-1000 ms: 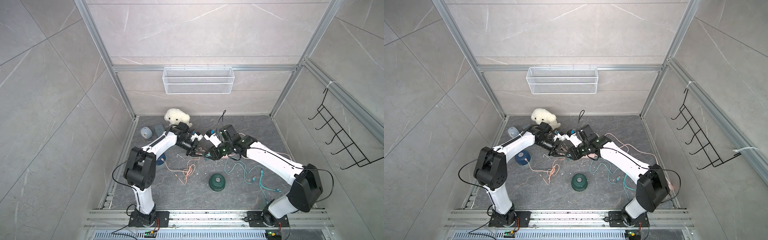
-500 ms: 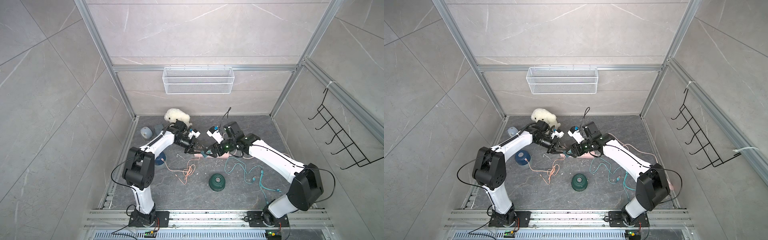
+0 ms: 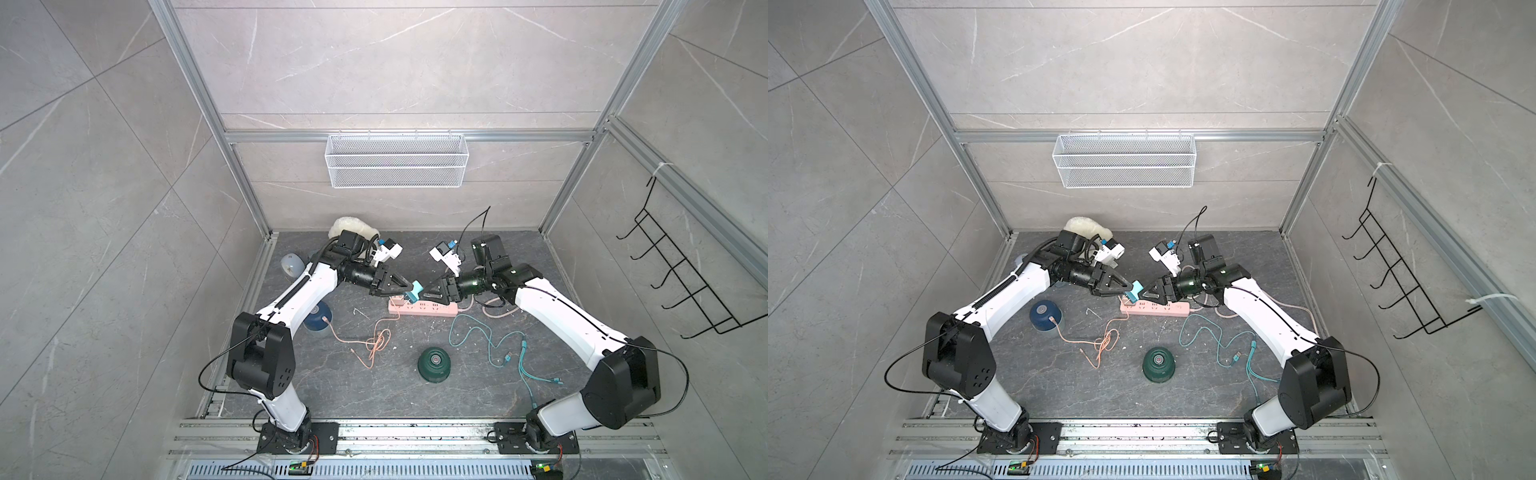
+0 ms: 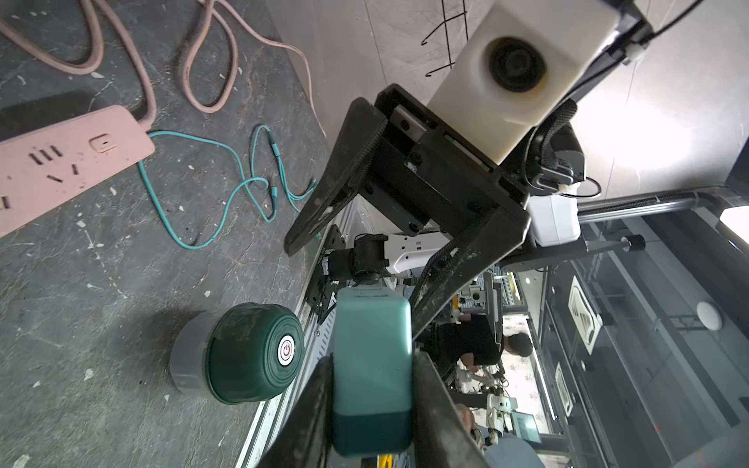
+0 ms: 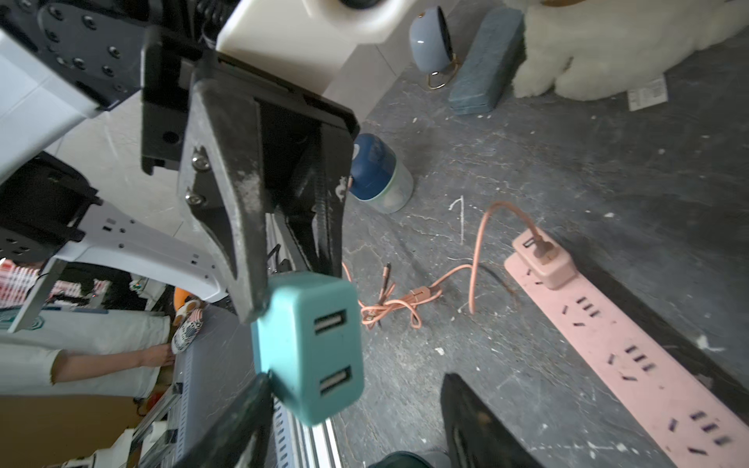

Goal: Charge the cordless meat grinders
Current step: Pick up the plug from the center of the board.

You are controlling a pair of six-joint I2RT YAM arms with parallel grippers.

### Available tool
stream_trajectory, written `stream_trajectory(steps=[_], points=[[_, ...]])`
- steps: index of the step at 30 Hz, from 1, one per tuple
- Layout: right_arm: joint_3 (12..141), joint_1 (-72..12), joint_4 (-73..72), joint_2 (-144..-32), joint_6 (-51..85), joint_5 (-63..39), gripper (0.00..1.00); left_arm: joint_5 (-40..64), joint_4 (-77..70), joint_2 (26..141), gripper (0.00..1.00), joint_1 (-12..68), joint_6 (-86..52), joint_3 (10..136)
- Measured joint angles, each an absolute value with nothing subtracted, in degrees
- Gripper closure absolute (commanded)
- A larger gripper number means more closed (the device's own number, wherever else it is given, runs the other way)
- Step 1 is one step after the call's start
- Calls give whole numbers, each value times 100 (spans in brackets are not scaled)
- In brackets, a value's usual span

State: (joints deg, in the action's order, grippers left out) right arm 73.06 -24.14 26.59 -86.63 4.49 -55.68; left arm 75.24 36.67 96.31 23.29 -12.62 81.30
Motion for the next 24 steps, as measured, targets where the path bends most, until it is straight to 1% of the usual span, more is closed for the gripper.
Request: stream_trajectory(steps=[4,9,15,16,18,19,20,21,23,24], points=[[7306,-2421,2438,-8663,582,-6003,43,7590,3730,9581,86,2388,-1085,8130],[7306,-2451,2353,-8670,663,-6353,57,7693,3752,9579,86,2427,-969,8130],[7308,-2436,2314,-8700,847,-6652,82,7848,3767,9555,84,2460,-727,8130],[7308,-2429,2307,-8700,888,-6718,85,7846,3767,9531,80,2464,-694,8130],[7308,-2427,2307,-8700,899,-6770,88,7817,3782,9500,65,2473,-666,8132],[7310,-2429,2324,-8700,875,-6772,89,7769,3811,9496,44,2475,-659,8149],[7317,-2432,2342,-8700,823,-6746,90,7677,3857,9496,32,2477,-666,8180],[7336,-2445,2434,-8700,746,-6707,90,7557,3927,9504,29,2471,-661,8237],[7424,-2484,2685,-8711,554,-6569,90,7282,4171,9520,18,2425,-628,8420],[7467,-2493,2792,-8711,464,-6473,90,7146,4263,9520,17,2392,-622,8519]])
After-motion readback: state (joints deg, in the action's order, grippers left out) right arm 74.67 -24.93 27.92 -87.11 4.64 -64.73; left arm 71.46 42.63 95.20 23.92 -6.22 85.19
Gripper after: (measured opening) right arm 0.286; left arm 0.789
